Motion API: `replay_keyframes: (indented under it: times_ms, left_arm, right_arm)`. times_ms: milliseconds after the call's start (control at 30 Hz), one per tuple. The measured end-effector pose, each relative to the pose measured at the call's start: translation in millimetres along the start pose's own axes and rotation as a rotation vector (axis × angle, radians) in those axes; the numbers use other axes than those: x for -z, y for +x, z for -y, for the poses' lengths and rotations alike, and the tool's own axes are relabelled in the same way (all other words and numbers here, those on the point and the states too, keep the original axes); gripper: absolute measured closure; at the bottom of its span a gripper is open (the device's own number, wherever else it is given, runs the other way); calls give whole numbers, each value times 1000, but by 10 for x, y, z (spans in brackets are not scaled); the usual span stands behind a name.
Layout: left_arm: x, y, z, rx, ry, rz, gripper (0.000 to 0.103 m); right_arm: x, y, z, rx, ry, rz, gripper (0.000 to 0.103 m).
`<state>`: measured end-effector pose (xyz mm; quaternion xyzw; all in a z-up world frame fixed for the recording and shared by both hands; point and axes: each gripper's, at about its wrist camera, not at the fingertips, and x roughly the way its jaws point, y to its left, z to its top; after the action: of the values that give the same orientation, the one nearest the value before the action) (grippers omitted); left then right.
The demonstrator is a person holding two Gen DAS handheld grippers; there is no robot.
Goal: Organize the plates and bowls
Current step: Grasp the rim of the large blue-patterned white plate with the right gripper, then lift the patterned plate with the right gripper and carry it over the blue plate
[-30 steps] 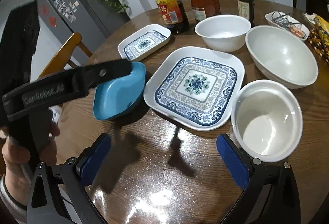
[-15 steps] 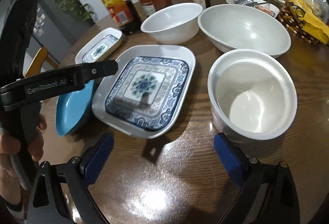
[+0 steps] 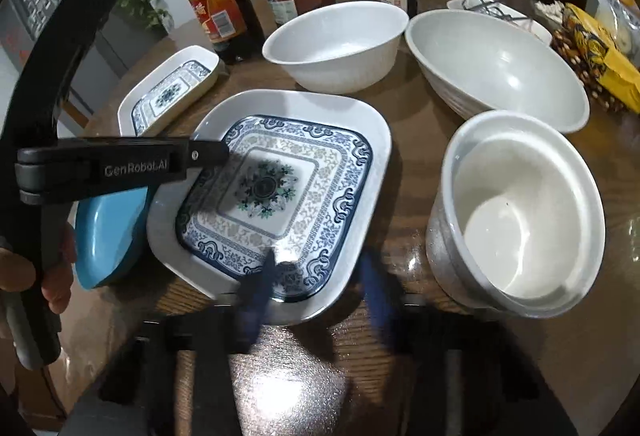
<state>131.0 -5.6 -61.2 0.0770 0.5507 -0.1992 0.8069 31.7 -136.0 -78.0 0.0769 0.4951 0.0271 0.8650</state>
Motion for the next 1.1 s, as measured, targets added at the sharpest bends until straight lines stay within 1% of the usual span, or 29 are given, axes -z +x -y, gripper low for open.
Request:
replay_keyframes:
  times_ms: [33, 67, 100, 133, 167, 267, 400, 500, 567, 667, 800, 900, 967, 1100]
  left_arm:
    - [-1, -7, -19, 4, -10, -1, 85]
    - [-23, 10, -22, 4, -14, -3, 85]
    - [-14, 1, -28, 4, -16, -6, 85]
    - [-1, 1, -29, 1, -16, -7, 86]
    - [21, -15, -18, 5, -15, -9, 89]
    - [93, -93, 51, 8, 2, 16, 90]
    - [182, -312, 212, -42, 52, 88, 90]
    - [324, -497, 273, -49, 51, 113, 90]
    - [438, -587, 279, -59, 45, 129, 90]
    - [631, -696, 291, -60, 6, 139, 90]
    - [853, -789, 369, -72, -42, 163, 90]
    - [1106, -895, 363, -75, -116, 189, 90]
    - [1270, -948, 367, -90, -152, 201, 90]
    - [1570, -985, 302, -103, -214, 181, 90]
  right_arm:
    - [5, -4, 3, 3, -1, 2, 70]
    - [11, -12, 14, 9, -2, 3, 76]
    - [23, -25, 41, 10, 7, 2, 79]
    - [39, -35, 67, 2, 20, 0, 86]
    - [38, -30, 91, -5, 30, -1, 88]
    - [94, -73, 176, -20, 49, -7, 88]
    - [176, -188, 151, -52, 22, -10, 88]
    - [263, -356, 110, -58, -18, 6, 88]
    - [334, -441, 121, -84, -20, -4, 88]
    - [438, -530, 82, -100, -53, -24, 88]
    - [559, -618, 43, -147, -87, -62, 88]
    - [673, -681, 9, -165, -123, -94, 88]
    - [739, -673, -29, -195, -136, -129, 88]
    - [879, -613, -187, -214, -210, -202, 88]
